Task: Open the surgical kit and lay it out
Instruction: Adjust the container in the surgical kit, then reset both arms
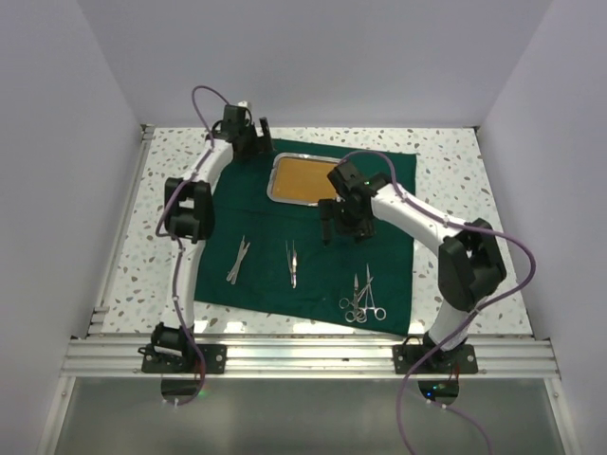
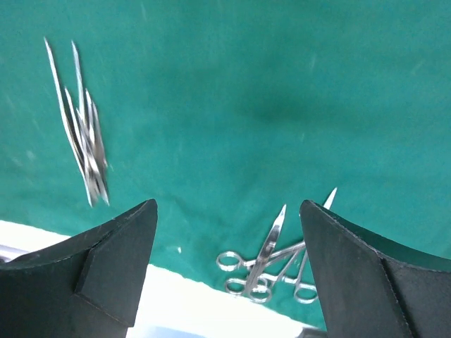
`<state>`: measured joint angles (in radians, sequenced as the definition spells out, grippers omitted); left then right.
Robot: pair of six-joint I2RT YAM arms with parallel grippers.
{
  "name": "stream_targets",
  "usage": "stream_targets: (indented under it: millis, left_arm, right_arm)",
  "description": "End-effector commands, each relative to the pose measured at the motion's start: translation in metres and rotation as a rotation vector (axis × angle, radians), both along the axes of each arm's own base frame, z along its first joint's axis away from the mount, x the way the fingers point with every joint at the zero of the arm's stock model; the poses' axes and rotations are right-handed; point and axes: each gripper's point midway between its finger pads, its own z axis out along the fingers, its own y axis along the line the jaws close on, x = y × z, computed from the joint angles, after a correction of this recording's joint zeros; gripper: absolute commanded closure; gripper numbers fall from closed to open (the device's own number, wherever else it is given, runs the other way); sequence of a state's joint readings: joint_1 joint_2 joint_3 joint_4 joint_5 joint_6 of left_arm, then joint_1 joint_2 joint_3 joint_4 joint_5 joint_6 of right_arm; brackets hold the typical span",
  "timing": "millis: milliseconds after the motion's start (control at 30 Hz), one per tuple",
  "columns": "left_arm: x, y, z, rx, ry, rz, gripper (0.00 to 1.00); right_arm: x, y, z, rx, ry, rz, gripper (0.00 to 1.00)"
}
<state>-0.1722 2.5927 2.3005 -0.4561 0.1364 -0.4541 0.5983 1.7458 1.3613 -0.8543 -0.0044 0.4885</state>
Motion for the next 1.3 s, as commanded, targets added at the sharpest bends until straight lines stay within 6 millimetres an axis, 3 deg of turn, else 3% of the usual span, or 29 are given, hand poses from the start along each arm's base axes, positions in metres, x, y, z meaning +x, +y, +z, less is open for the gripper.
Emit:
stream_targets:
  millis: [0,33,133,200,267,367,400,467,500,567,600,667,700,733,800,833,867,900,933,967,1000,1067,1100,1167,1233,1267]
  left_arm:
    - [0.010,0.038,-0.032,0.013,0.039,0.078,0.00]
    - [0.013,0.045,-0.032,0.015,0.032,0.093,0.00]
    - [0.018,0.059,-0.034,0.009,0.025,0.123,0.00]
    - [0.023,0.066,-0.031,0.004,0.012,0.134,0.01]
    - [0.025,0.072,-0.031,-0.006,0.013,0.134,0.00]
    - [0.032,0.071,0.010,-0.030,-0.069,0.105,0.01]
    - [0.032,0.068,0.040,-0.044,-0.117,0.093,0.00]
    - [0.033,0.065,0.080,-0.070,-0.196,0.080,0.00]
    - [0.022,0.065,0.111,-0.076,-0.233,0.078,0.01]
    - [0.013,0.067,0.144,-0.071,-0.289,0.086,0.00]
    - [0.001,0.068,0.171,-0.073,-0.316,0.084,0.00]
    - [-0.017,0.070,0.188,-0.059,-0.320,0.073,0.00]
    - [-0.034,0.070,0.209,-0.053,-0.337,0.070,0.00]
    - [-0.048,0.069,0.214,-0.037,-0.324,0.063,0.01]
    - [-0.082,0.072,0.239,0.009,-0.342,0.058,0.00]
    - [-0.097,0.068,0.241,0.020,-0.329,0.047,0.00]
    - [-0.112,0.065,0.246,0.032,-0.328,0.033,0.00]
    - [-0.140,0.061,0.256,0.040,-0.333,0.026,0.01]
    - [-0.159,0.058,0.254,0.042,-0.309,0.018,0.00]
    - [-0.176,0.054,0.252,0.056,-0.293,0.010,0.00]
    - [-0.207,0.046,0.252,0.082,-0.286,0.008,0.00]
    - [-0.259,0.039,0.233,0.084,-0.229,0.020,0.01]
    - [-0.281,0.020,0.228,0.065,-0.216,-0.018,0.02]
    - [-0.332,0.010,0.219,-0.021,-0.188,0.001,0.02]
    - [-0.371,-0.010,0.216,-0.122,-0.160,-0.006,0.03]
    - [-0.395,-0.011,0.213,-0.162,-0.170,-0.025,0.03]
  right_arm:
    - [0.039,-0.013,0.017,-0.047,-0.073,-0.014,0.13]
    - [0.047,-0.015,0.009,-0.050,-0.048,-0.029,0.13]
    - [0.079,-0.027,0.014,-0.009,-0.041,-0.097,0.14]
    - [0.092,-0.037,0.005,-0.023,-0.017,-0.128,0.14]
    - [0.109,-0.040,0.017,-0.013,-0.050,-0.132,0.14]
    - [0.121,-0.042,0.028,-0.021,-0.091,-0.120,0.12]
    - [0.124,-0.043,0.036,-0.019,-0.115,-0.122,0.12]
    - [0.128,-0.048,0.044,-0.023,-0.151,-0.135,0.11]
    - [0.130,-0.049,0.056,-0.012,-0.186,-0.145,0.11]
    - [0.132,-0.050,0.069,0.005,-0.229,-0.163,0.10]
    - [0.132,-0.051,0.086,0.027,-0.274,-0.172,0.09]
    - [0.128,-0.051,0.103,0.059,-0.314,-0.175,0.09]
    - [0.124,-0.049,0.107,0.080,-0.321,-0.168,0.09]
    - [0.116,-0.050,0.126,0.109,-0.362,-0.163,0.09]
    - [0.101,-0.053,0.131,0.124,-0.365,-0.153,0.05]
    - [0.090,-0.056,0.152,0.153,-0.409,-0.147,0.01]
    - [0.083,-0.059,0.156,0.159,-0.422,-0.146,0.01]
    - [0.069,-0.059,0.153,0.174,-0.403,-0.133,0.01]
    - [0.058,-0.062,0.155,0.181,-0.400,-0.129,0.01]
    - [0.042,-0.066,0.174,0.216,-0.443,-0.135,0.01]
    - [0.028,-0.072,0.165,0.206,-0.418,-0.147,0.01]
    - [-0.004,-0.084,0.171,0.237,-0.441,-0.192,0.01]
    - [-0.014,-0.087,0.172,0.251,-0.451,-0.201,0.01]
    - [-0.045,-0.091,0.188,0.325,-0.503,-0.186,0.01]
    - [-0.068,-0.092,0.186,0.367,-0.515,-0.149,0.01]
    - [-0.079,-0.088,0.190,0.407,-0.525,-0.116,0.01]
